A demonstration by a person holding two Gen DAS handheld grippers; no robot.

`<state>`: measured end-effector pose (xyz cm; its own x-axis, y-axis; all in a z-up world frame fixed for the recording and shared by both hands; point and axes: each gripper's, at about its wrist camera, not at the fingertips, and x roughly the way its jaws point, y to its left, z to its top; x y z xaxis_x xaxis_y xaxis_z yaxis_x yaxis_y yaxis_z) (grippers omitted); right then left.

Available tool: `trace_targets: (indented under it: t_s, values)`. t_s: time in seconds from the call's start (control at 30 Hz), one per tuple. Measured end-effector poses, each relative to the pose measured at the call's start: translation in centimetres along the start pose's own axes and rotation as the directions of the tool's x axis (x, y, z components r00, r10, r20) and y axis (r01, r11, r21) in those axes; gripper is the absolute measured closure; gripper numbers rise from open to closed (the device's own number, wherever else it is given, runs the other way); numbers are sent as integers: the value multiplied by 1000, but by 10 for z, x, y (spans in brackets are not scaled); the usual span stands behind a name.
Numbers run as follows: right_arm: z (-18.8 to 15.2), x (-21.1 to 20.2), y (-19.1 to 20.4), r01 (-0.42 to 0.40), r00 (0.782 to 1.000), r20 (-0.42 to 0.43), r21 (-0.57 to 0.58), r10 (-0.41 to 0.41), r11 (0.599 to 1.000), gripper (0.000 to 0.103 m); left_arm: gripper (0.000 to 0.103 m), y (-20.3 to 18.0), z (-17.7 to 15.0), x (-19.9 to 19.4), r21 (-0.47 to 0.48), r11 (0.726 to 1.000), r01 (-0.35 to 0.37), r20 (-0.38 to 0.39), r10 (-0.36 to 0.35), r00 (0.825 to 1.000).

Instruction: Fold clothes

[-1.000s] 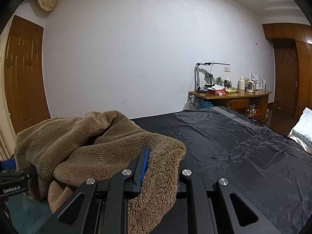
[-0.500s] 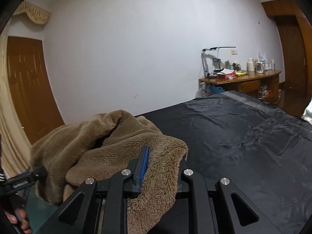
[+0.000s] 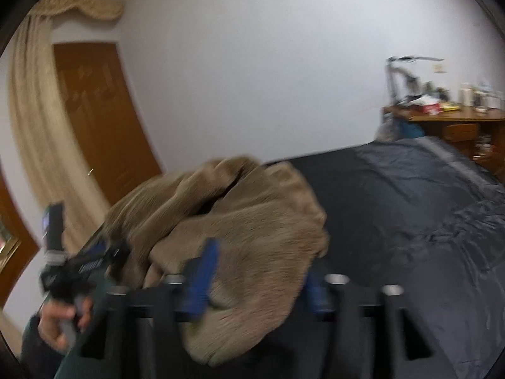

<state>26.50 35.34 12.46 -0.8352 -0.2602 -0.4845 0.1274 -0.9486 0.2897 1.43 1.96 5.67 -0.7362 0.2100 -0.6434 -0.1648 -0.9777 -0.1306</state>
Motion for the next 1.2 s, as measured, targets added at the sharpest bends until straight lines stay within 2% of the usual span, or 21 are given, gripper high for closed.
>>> trace_targets:
  t_s: [0.1, 0.23, 0.3, 0.43, 0.6, 0.73, 0.9, 1.1, 1.2]
  values:
    - [2, -9, -3, -6, 999, -50, -42, 3, 999, 37, 1, 0, 0, 0, -3, 1000, 1, -11, -1, 1000]
    - [21, -21, -11, 37, 999, -19, -68, -38, 997, 37, 1, -1, -2, -1, -2, 1000, -6, -17, 6, 1000]
    - [36, -15, -12, 68, 998, 9, -94, -67, 993, 36, 1, -3, -3, -2, 8, 1000, -15, -12, 15, 1000]
    - [63, 21, -13, 44, 999, -10, -125, -46, 991, 32, 1, -6, -4, -5, 32, 999, -38, 5, 38, 999]
    - [75, 86, -14, 25, 990, -133, -159, -47, 987, 32, 1, -10, -4, -5, 62, 996, -65, 24, 64, 998]
    - [79, 120, -25, -11, 975, -223, -100, -11, 995, 32, 1, -12, -4, -5, 74, 994, -76, 29, 74, 997]
    - [77, 144, -43, -71, 949, -308, -9, 65, 997, 32, 1, -15, -3, -4, 89, 992, -86, 30, 84, 996]
    - [69, 155, -46, -121, 930, -348, 12, 117, 993, 32, 1, -22, -5, -5, 111, 988, -106, 37, 102, 994]
    - [66, 156, -42, -108, 931, -351, -12, 97, 994, 32, 1, -22, -4, -4, 112, 988, -106, 34, 102, 994]
